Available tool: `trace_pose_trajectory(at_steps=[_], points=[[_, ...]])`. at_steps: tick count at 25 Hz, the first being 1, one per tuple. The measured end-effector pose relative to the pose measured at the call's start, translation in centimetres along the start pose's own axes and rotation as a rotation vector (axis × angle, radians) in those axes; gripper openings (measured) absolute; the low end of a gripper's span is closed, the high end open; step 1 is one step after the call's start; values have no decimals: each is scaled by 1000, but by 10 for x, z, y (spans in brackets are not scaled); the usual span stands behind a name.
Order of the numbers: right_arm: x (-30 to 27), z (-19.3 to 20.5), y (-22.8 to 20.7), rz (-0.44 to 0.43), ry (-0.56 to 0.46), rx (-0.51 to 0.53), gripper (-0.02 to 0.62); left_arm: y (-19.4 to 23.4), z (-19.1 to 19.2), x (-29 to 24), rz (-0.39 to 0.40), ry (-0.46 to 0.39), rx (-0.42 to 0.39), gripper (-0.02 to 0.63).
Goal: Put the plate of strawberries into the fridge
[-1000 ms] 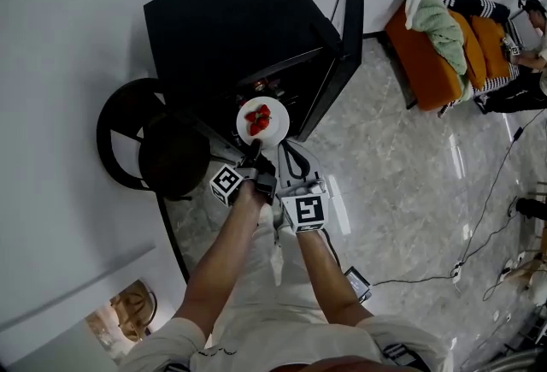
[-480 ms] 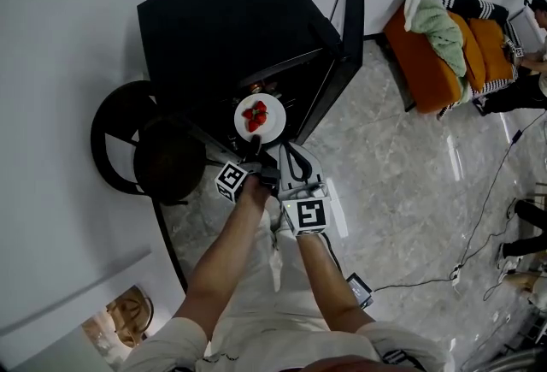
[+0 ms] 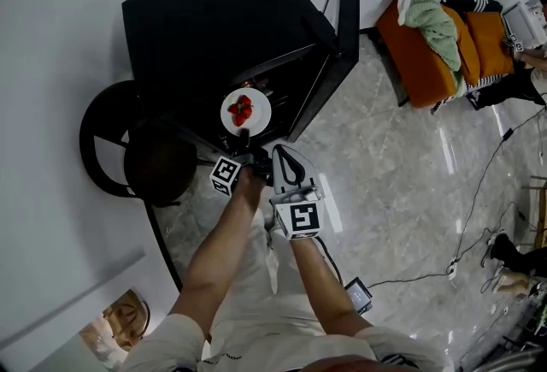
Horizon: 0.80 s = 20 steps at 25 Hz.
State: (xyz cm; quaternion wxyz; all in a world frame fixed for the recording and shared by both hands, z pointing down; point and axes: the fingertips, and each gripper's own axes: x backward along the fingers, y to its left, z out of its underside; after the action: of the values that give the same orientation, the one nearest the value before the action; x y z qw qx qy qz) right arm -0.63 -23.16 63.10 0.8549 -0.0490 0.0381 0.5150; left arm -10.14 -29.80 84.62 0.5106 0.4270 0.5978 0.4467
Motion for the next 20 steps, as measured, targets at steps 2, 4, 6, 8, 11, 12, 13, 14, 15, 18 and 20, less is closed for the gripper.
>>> trace_pose_trajectory(at_steps=[2, 4, 6, 8, 11, 12, 13, 14, 15, 18, 20], points=[[1, 1, 1, -2, 5, -3, 12, 6, -1, -5, -16, 6, -26, 10], [2, 3, 2, -9, 14, -7, 12, 12, -3, -10, -33, 4, -44, 9], [3, 6, 3, -18, 21, -7, 12, 19, -4, -14, -48, -7, -42, 9], [3, 8, 5, -27, 25, -7, 12, 25, -8, -18, -62, -21, -37, 10], [3, 10, 8, -32, 30, -7, 12, 32, -13, -23, -86, -35, -24, 10], [3, 11, 8, -30, 36, -6, 12, 33, -12, -26, -94, -34, -21, 10], [3, 12, 7, -25, 43, -6, 12, 34, -12, -29, -100, -32, -20, 9], [3, 12, 6, -21, 48, -5, 12, 34, -12, -31, -105, -32, -19, 9], [3, 11, 5, -17, 50, -5, 12, 34, -12, -34, -108, -35, -16, 9], [3, 8, 3, -14, 46, -3, 12, 34, -14, -40, -111, -50, -8, 9], [3, 6, 1, -10, 42, -6, 12, 34, -13, -43, -112, -60, -2, 9]])
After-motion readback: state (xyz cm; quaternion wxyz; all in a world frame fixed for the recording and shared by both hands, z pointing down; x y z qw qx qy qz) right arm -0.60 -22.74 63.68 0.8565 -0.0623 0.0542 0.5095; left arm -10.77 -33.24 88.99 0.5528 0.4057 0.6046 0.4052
